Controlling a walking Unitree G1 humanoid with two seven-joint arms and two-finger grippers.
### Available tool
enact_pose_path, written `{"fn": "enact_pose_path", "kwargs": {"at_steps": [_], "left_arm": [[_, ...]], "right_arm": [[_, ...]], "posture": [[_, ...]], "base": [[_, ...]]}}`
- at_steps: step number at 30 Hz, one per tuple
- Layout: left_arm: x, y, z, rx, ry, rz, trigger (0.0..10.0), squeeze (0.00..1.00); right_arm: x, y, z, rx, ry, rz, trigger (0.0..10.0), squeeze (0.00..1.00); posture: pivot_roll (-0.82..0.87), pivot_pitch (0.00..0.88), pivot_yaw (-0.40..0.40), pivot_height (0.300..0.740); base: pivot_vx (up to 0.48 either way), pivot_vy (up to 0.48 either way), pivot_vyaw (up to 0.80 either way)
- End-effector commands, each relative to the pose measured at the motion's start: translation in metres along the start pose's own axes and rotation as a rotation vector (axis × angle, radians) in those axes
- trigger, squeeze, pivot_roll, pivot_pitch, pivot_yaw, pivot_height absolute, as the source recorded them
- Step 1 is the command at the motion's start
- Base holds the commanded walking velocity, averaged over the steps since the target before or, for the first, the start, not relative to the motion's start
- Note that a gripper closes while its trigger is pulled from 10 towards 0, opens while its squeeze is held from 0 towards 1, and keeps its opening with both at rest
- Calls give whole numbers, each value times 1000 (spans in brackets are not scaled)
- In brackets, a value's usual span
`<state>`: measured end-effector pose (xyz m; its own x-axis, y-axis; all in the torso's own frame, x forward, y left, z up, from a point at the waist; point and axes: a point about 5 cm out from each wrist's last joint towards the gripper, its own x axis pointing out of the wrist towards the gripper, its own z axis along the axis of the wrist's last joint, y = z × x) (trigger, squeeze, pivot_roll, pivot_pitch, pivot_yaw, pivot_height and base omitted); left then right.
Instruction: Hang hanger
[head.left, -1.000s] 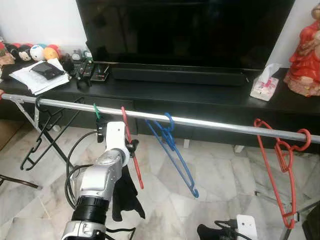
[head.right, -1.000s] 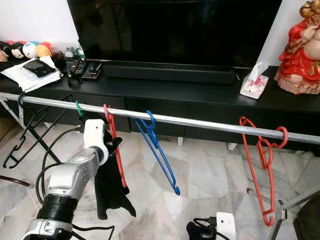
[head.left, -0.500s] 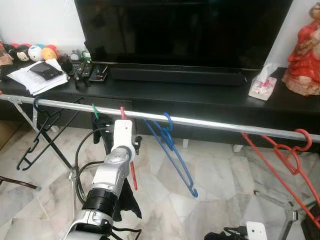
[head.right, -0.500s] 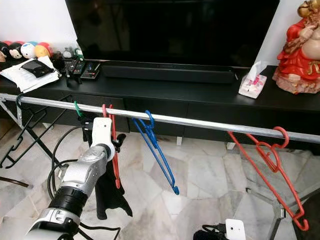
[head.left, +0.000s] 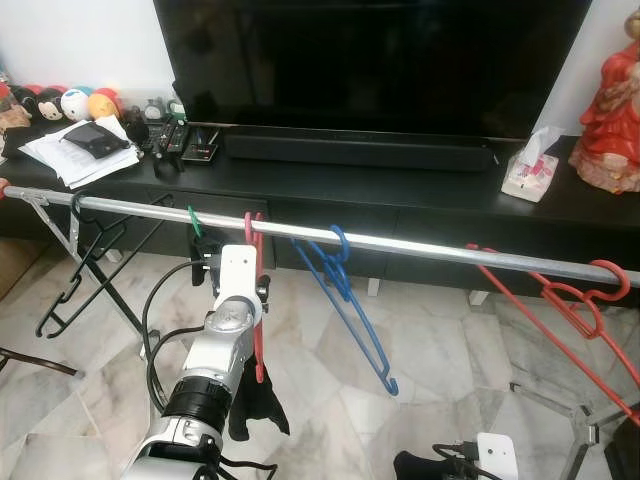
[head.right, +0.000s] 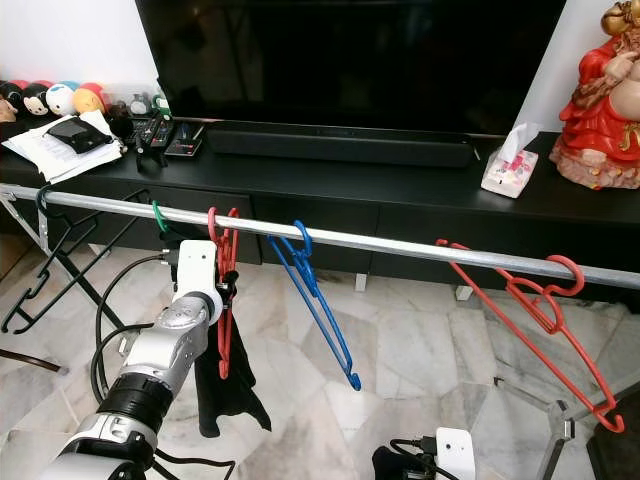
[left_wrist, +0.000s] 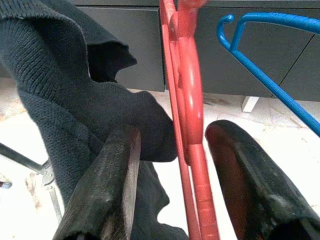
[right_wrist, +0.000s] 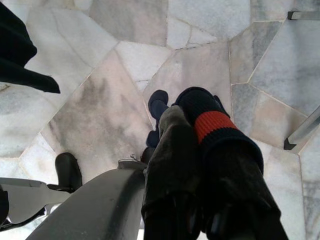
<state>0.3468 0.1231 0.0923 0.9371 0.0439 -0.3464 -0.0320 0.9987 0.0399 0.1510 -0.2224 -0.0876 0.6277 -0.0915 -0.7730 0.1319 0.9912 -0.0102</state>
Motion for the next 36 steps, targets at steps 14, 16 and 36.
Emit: {"fn": "enact_pose_path", "kwargs": {"at_steps": [14,16,36], "left_arm": [[4,-3,1,9,-28,-17,0,0],[4,-3,1,10,-29,-19,0,0],[4,0,-3,14,-22,-14,0,0]], "right_arm": [[0,4,0,-8,-13,5,10000,0],[1,6,1,-9,-13,8,10000,0],[-2,-11,0,-8,-5,-10,10000,0]], "posture": [[-169,6,9,740],[-170,6,10,740],[-169,6,10,740]], "base": [[0,0,0],[0,0,0],[0,0,0]]}}
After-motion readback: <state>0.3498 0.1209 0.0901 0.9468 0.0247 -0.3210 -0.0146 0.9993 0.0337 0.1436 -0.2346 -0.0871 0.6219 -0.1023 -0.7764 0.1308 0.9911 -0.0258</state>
